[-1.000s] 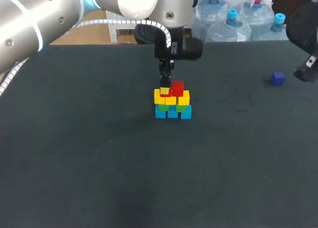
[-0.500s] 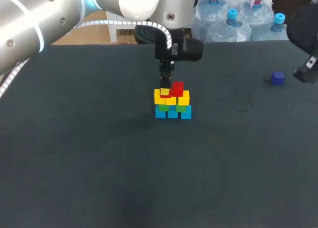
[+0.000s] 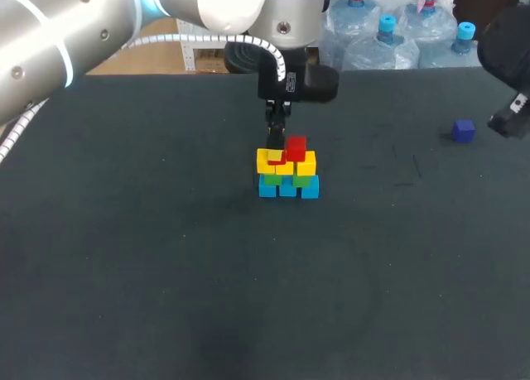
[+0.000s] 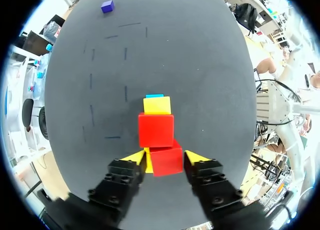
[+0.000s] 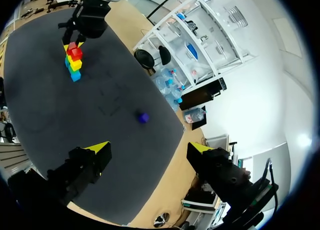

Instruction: Place the blue cubes, place green cubes on the blue cubes, place the yellow cubes on the green cubes, then place the red cubes on the yellow cubes, and place purple cube on the red cubes.

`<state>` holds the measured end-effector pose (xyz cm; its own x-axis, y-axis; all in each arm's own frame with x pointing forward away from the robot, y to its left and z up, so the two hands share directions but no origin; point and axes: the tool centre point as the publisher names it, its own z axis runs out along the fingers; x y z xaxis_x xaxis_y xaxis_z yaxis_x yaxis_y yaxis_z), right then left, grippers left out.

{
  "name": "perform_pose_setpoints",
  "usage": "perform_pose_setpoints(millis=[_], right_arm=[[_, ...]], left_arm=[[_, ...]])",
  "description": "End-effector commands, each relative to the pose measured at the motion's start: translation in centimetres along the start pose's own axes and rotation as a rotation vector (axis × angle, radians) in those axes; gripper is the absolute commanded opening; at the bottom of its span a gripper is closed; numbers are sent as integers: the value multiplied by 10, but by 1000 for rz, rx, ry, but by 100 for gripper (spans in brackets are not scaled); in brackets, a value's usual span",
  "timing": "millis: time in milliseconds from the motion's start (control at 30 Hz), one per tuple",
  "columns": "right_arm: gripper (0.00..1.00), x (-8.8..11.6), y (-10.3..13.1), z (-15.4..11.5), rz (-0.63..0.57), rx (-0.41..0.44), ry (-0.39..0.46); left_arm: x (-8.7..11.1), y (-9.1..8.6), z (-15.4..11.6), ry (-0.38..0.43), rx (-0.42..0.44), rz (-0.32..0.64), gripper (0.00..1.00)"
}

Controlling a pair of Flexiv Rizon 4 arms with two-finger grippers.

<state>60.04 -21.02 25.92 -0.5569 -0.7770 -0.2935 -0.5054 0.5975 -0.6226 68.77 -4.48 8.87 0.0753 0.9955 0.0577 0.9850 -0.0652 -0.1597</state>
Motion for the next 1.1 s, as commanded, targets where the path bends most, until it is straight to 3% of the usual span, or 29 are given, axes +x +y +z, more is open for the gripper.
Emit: perform_pose_setpoints(millis=[33,1100], right_arm=[[100,1,0,2,0,0,-7],[100,-15,10,6,-48,-30,-36]], left_arm=[[-1,4,-1,2,8,1,100],[0,4,0,-5,10,2,100]])
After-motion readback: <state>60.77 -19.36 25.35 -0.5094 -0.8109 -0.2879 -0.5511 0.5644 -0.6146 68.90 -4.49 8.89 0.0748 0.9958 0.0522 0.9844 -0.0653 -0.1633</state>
